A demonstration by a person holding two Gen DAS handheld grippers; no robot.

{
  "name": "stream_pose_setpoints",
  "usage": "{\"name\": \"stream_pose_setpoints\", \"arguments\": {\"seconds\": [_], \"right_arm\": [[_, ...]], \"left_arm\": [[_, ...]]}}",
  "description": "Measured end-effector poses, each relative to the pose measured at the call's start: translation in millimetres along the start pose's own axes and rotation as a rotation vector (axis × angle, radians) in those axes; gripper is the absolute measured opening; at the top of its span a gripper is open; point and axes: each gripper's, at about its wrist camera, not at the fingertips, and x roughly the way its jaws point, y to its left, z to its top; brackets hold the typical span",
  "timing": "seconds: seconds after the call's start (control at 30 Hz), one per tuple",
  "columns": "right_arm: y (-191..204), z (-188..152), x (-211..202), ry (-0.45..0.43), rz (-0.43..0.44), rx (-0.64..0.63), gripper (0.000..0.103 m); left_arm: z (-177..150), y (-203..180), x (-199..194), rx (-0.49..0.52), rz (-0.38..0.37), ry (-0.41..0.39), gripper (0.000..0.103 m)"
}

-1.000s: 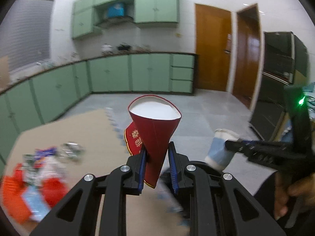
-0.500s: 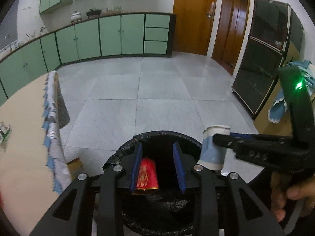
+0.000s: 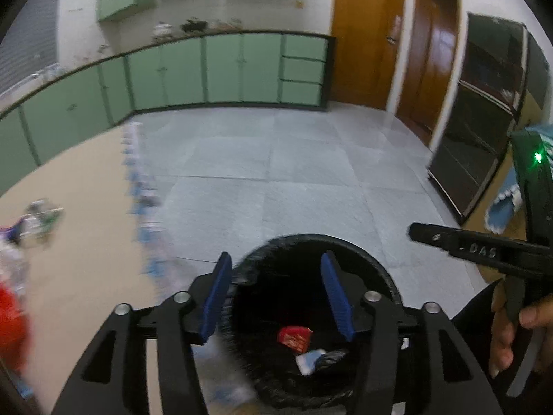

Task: Collect trash
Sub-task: 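Return both tools to the table and grasp the milk carton with the right gripper, then lift the milk carton with the right gripper while the left grasps an orange foam net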

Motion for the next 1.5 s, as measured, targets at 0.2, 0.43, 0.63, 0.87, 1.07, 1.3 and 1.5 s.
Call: {"name": "stream_pose_setpoints", "arguments": {"seconds": [0.2, 0.43, 0.63, 0.87, 1.07, 1.3, 1.5], "right_arm": [[81.4, -14.4, -25.4, -0.054, 0.124, -0.175, 0.038], [217.8, -65.7, -38.2, -0.053, 0.333, -0.438, 0.038], [303.8, -114.1, -44.2, -0.060, 0.446, -0.596, 0.046], [352.1, -147.5, -27.6, -0.046, 0.432, -0.657, 0.055], [369.8, -157.3, -10.0, -0.060, 0.378, -0.675, 0.068], [378.3, -167.8, 12.5, -0.019, 0.365, -0.698, 0.065], [379.5, -170.5, 19.0, 0.011, 0.392, -0.714, 0.045]], "left_arm": [[-30.1, 75.9, -93.6, -0.115, 0.241, -0.113, 0.059], [-83.1, 159.2, -203.1, -0.251, 0.546, -0.229, 0.060], [-134.2, 202.5, -242.8, -0.321, 0.630, -0.223, 0.060], [-162.9, 222.2, -246.7, -0.378, 0.609, -0.220, 0.060], [-179.8, 228.6, -243.8, -0.372, 0.574, -0.247, 0.060], [-186.8, 240.2, -235.7, -0.387, 0.544, -0.247, 0.060], [-185.8, 243.7, -226.9, -0.385, 0.531, -0.237, 0.060]]}}
